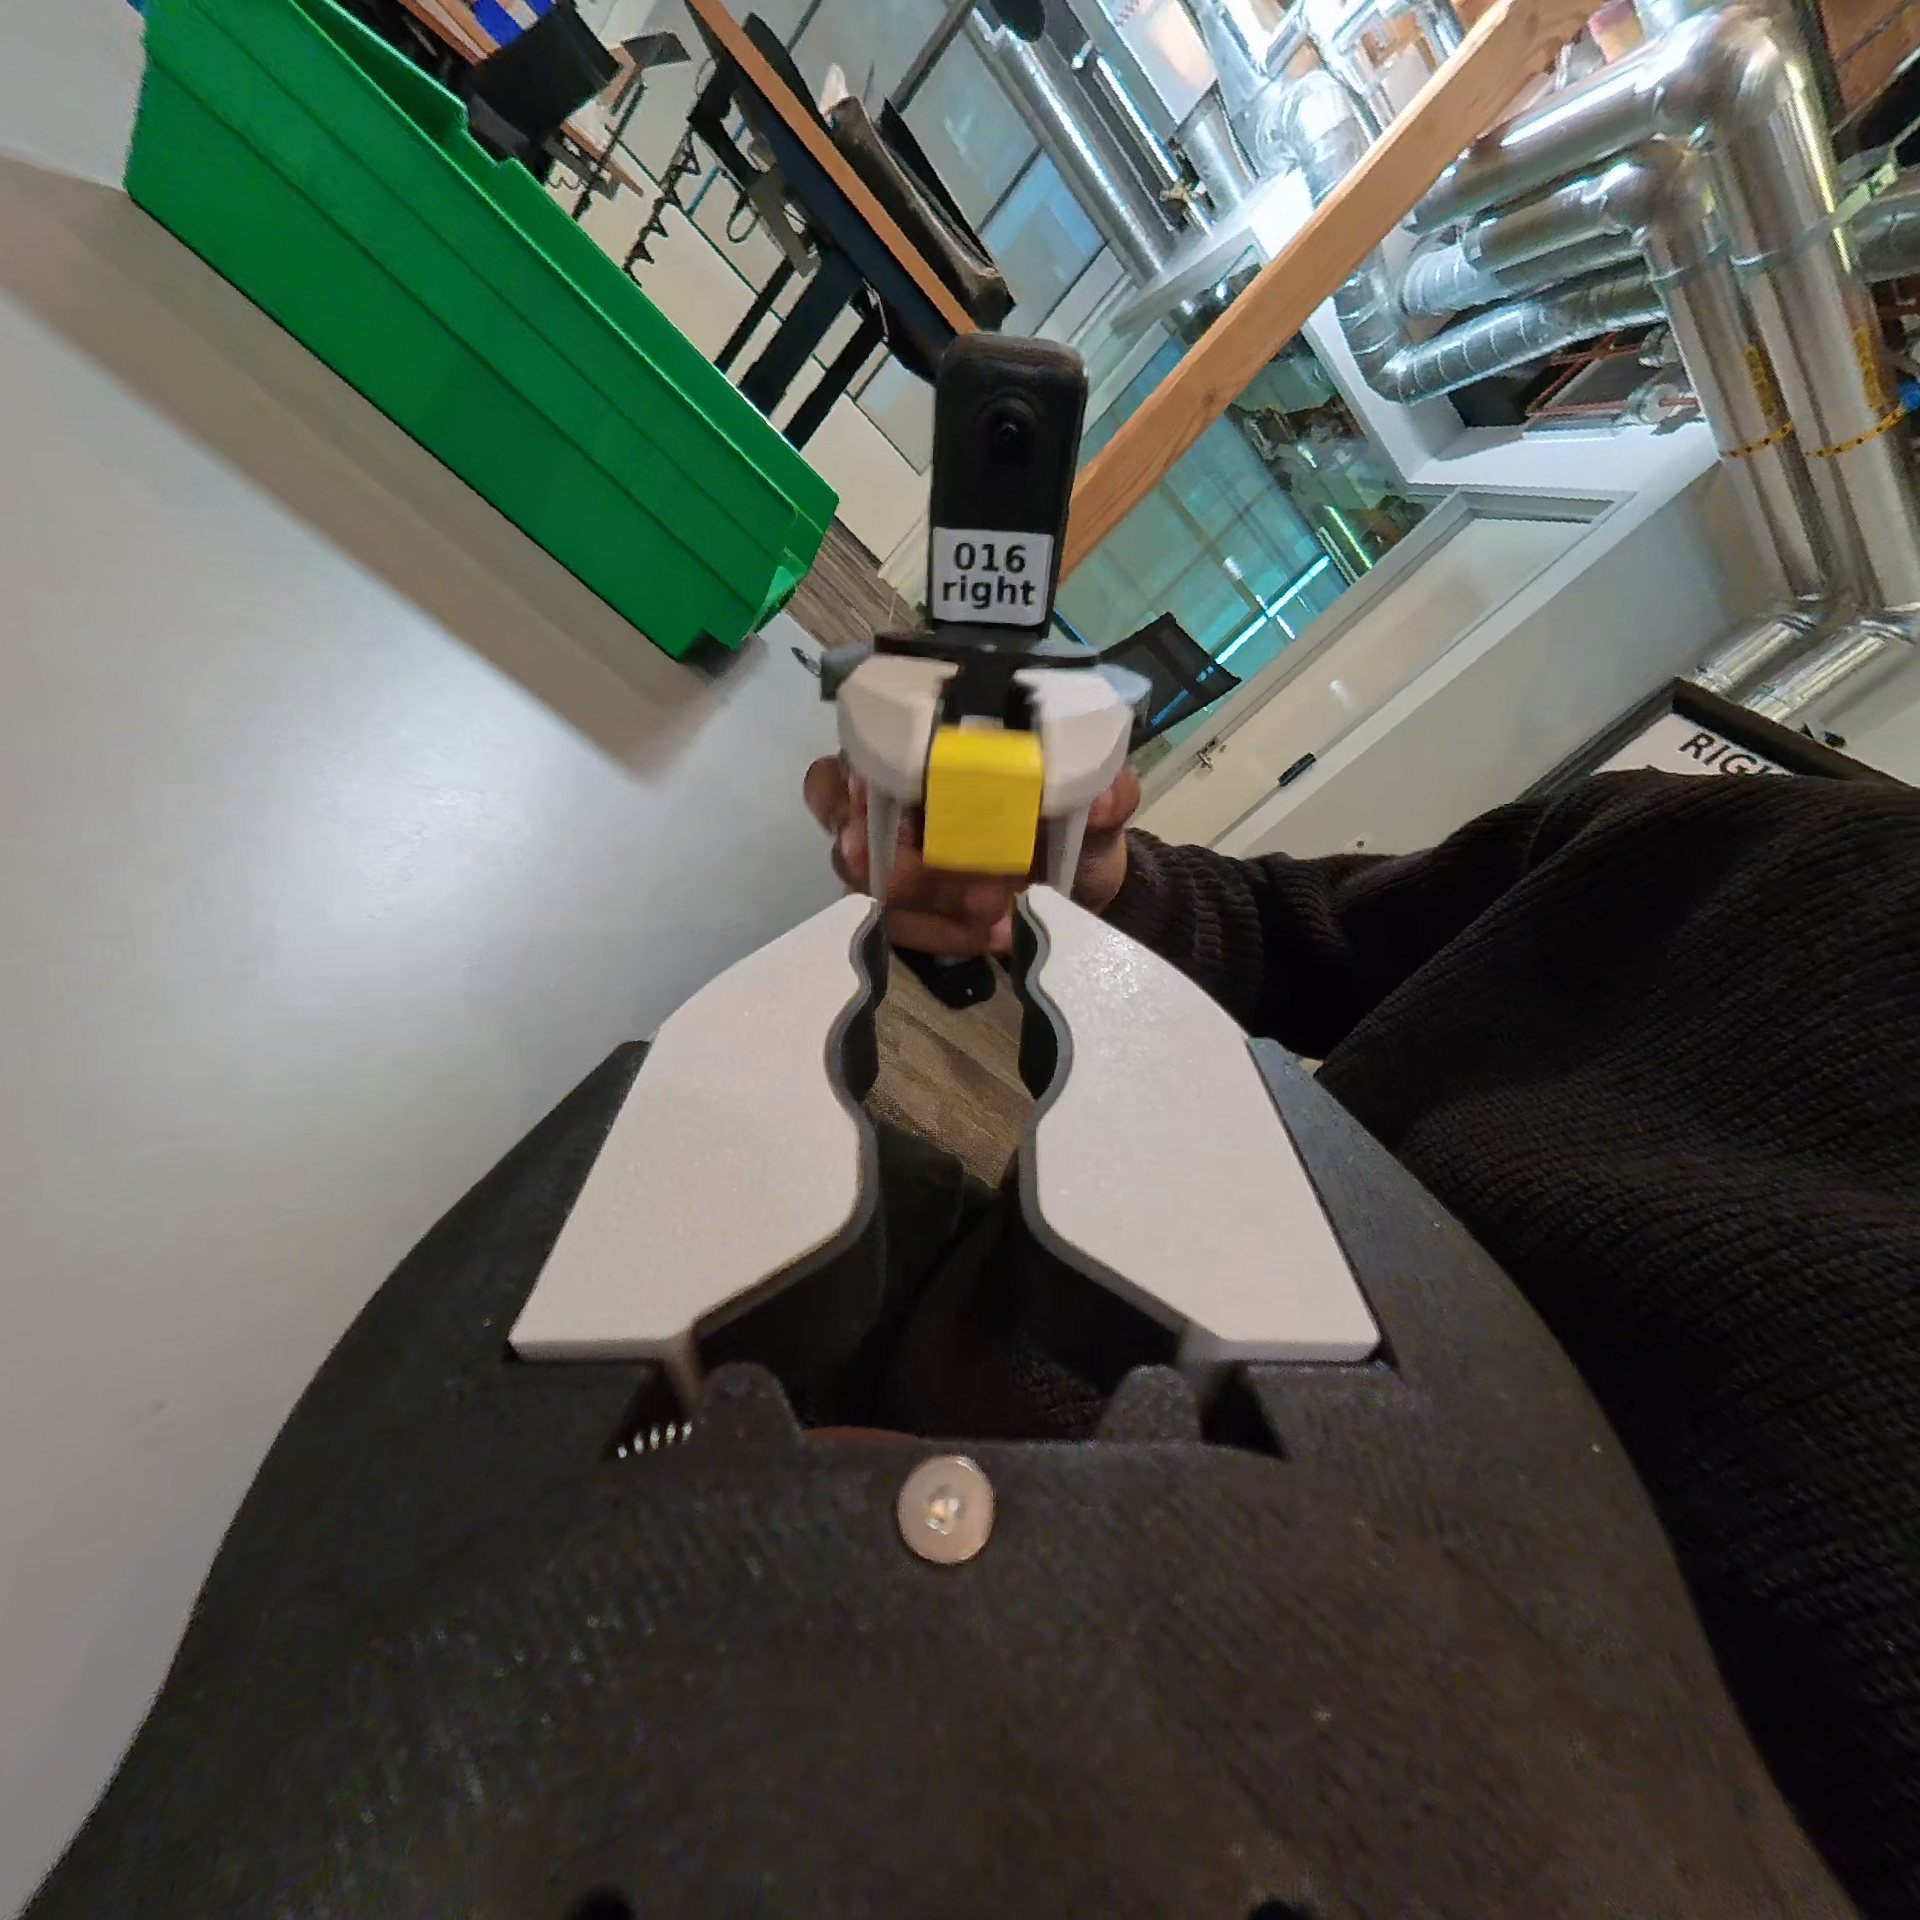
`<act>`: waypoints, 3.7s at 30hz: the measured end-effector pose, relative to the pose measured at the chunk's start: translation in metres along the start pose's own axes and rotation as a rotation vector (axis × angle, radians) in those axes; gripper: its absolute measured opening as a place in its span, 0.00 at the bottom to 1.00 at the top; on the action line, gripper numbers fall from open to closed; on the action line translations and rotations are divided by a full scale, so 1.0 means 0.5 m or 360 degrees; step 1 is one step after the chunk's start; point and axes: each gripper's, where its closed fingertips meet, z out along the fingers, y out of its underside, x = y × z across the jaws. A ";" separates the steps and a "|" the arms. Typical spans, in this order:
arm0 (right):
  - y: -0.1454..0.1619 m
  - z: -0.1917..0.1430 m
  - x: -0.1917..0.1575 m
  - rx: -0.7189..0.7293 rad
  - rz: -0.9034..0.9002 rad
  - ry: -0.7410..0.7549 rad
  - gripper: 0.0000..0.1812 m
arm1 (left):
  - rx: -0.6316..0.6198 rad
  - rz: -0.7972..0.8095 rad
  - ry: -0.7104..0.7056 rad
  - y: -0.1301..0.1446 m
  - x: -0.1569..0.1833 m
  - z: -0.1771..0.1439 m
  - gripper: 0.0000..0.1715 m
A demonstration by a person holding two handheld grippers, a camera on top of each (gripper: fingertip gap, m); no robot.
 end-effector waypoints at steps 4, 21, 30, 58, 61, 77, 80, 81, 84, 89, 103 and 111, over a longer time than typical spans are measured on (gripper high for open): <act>-0.144 -0.119 0.007 0.0308 -0.0151 0.0150 0.11 | 0.0036 -0.0027 -0.0009 -0.009 -0.005 -0.007 0.13; -0.223 -0.853 0.407 -0.2597 -0.1055 0.1366 0.12 | -0.0085 -0.0037 -0.0064 0.021 -0.038 0.017 0.13; -0.182 -0.902 0.487 -0.3003 -0.0980 0.1190 0.12 | -0.0163 -0.0035 -0.0025 0.038 -0.032 0.032 0.13; -0.232 -0.858 0.468 -0.2894 -0.1164 0.1275 0.23 | -0.0055 -0.0188 0.0025 0.017 -0.037 0.029 0.12; -0.285 -0.782 0.427 -0.2486 -0.1368 0.1424 0.20 | -0.0058 -0.0169 0.0039 0.016 -0.030 0.029 0.11; -0.204 -0.734 0.123 0.0749 -0.0835 0.2509 0.30 | -0.0052 -0.0085 0.0063 0.019 0.009 0.027 0.11; -0.193 -0.744 0.115 0.0746 -0.0851 0.2504 0.21 | -0.0028 -0.0093 0.0059 0.016 0.012 0.027 0.11; -0.200 -0.751 0.121 0.0645 -0.0877 0.2526 0.18 | -0.0025 -0.0095 0.0060 0.016 0.013 0.028 0.11; -0.246 -0.770 0.165 0.0191 -0.0954 0.2517 0.15 | -0.0030 -0.0082 0.0049 0.019 0.015 0.030 0.11; -0.277 -0.801 0.310 -0.1011 -0.0934 0.2196 0.29 | -0.0091 -0.0020 0.0019 0.032 0.009 0.038 0.11; -0.186 -0.881 0.472 -0.2854 -0.1055 0.1301 0.26 | -0.0078 -0.0068 -0.0007 0.017 -0.025 0.027 0.11; -0.159 -0.905 0.504 -0.3158 -0.1051 0.1134 0.24 | -0.0122 -0.0105 0.0060 0.021 -0.017 0.022 0.12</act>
